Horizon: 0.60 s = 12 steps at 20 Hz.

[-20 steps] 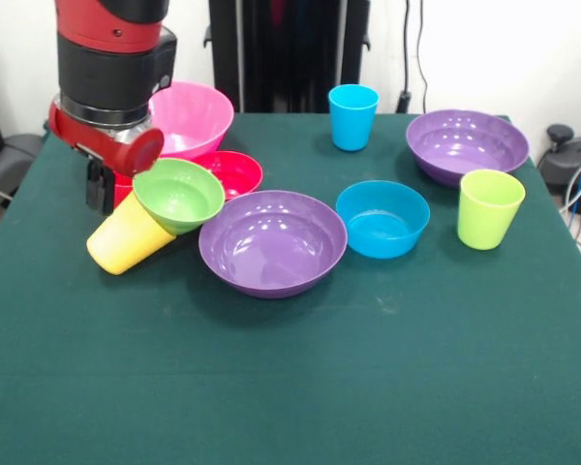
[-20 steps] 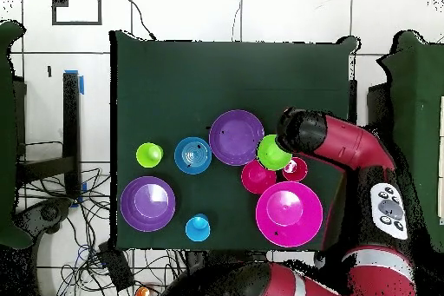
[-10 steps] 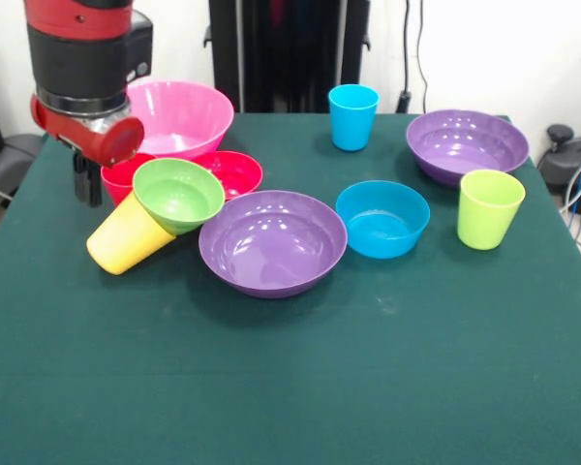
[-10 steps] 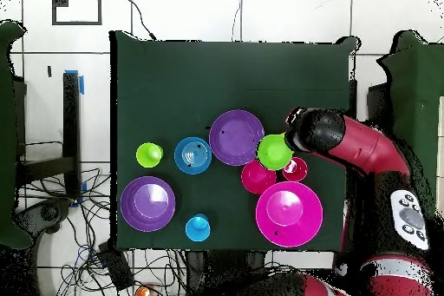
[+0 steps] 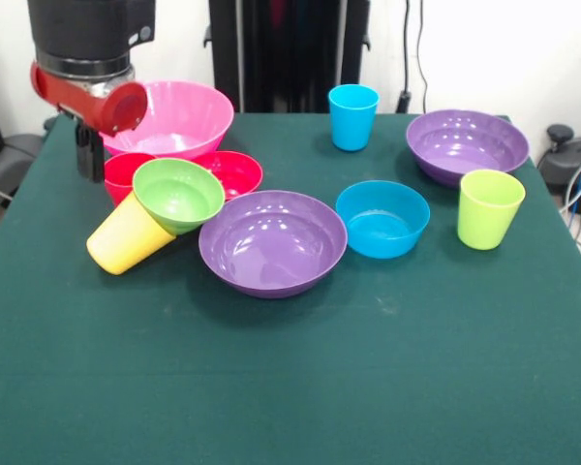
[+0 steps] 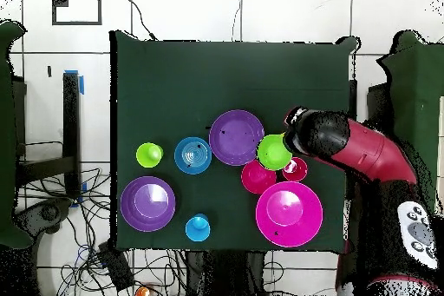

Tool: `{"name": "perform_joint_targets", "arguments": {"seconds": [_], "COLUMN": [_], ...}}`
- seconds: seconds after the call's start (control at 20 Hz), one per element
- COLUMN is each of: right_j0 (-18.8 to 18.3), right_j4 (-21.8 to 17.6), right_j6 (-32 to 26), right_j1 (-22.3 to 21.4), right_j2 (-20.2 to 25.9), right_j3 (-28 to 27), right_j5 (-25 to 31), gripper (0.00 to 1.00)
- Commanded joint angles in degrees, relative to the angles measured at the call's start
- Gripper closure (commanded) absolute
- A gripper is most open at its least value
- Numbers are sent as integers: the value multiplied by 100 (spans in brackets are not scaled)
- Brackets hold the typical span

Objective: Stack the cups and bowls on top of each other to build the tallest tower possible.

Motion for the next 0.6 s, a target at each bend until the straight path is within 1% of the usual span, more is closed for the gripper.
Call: {"name": "perform_joint_targets", "arguments": {"seconds": [0.05, 0.25, 0.45, 0.6], "right_j0": [185, 341, 510, 687], "right_j4": [35, 20, 26, -26], "right_j6": [121, 354, 614, 802], "right_j1": [-237, -260, -135, -58], "right_j2": [594, 542, 524, 411], "right_j3": [815, 1031, 1197, 1364], "right_j5": [272, -11, -422, -742], "gripper": [100, 100, 100, 100]}}
